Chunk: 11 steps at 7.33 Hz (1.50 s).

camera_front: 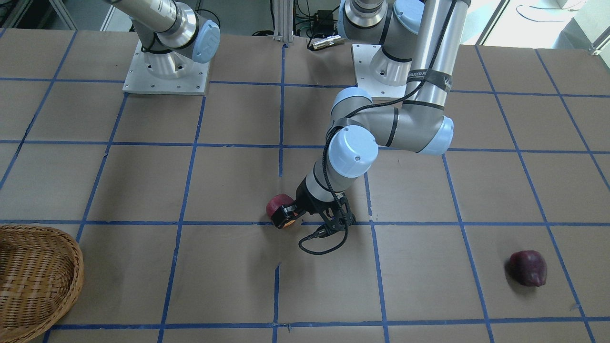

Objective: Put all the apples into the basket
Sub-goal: 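Release green apple into basket while left gripper sets red apple at center, then grasp center red apple with right gripper while left gripper reaches far red apple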

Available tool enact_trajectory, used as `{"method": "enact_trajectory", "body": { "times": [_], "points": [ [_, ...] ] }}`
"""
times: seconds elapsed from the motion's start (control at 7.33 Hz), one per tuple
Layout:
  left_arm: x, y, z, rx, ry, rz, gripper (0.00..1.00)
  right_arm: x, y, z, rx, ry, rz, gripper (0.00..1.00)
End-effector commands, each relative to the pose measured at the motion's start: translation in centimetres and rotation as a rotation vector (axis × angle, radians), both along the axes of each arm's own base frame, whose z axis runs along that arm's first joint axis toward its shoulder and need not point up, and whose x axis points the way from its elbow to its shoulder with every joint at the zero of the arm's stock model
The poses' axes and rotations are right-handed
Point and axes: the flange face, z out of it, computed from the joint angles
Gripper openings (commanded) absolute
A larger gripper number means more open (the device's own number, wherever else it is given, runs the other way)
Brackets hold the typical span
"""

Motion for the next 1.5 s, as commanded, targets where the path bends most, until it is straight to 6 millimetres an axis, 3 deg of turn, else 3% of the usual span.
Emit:
{"method": "enact_trajectory", "body": {
  "times": [0.0, 0.27, 0.41, 0.55, 0.68, 0.82, 0.95, 1.09, 1.23, 1.36],
  "points": [
    [7.8, -1.5, 4.1, 0.019, -0.06, -0.141, 1.0, 15.3, 0.9, 3.6, 0.045, -0.16, 0.009, 1.0],
    [18.2, -2.0, 5.5, 0.005, -0.127, -0.318, 1.0, 29.9, 2.2, 3.1, 0.08, -0.172, 0.016, 1.0],
    [23.0, -2.6, 5.9, -0.001, -0.119, -0.345, 1.0, 37.4, 4.3, 2.2, 0.11, -0.155, -0.014, 1.0],
    [27.2, -2.9, 5.3, -0.01, -0.133, -0.459, 1.0, 43.5, 6.1, 1.5, 0.096, -0.151, 0.067, 1.0],
    [32.2, -3.2, 4.4, 0.014, -0.201, -0.536, 1.0, 46.4, 7.0, 1.0, 0.059, -0.159, 0.089, 1.0],
    [36.3, -4.1, 4.3, 0.044, -0.268, -0.591, 1.0, 48.6, 8.4, -0.8, 0.064, -0.156, 0.136, 1.0],
    [38.8, -6.0, 4.5, 0.033, -0.291, -0.639, 1.0, 51.1, 10.1, -2.8, 0.04, -0.158, 0.181, 1.0],
    [41.3, -8.0, 4.8, 0.044, -0.355, -0.674, 1.0, 52.4, 11.9, -6.0, 0.043, -0.159, 0.207, 1.0],
    [43.2, -10.2, 5.0, 0.042, -0.44, -0.694, 1.0, 52.7, 12.9, -7.8, 0.015, -0.166, 0.221, 1.0],
    [44.2, -11.3, 3.5, 0.038, -0.439, -0.73, 1.0, 52.7, 13.1, -9.7, 0.044, -0.16, 0.238, 1.0]
  ]
}}
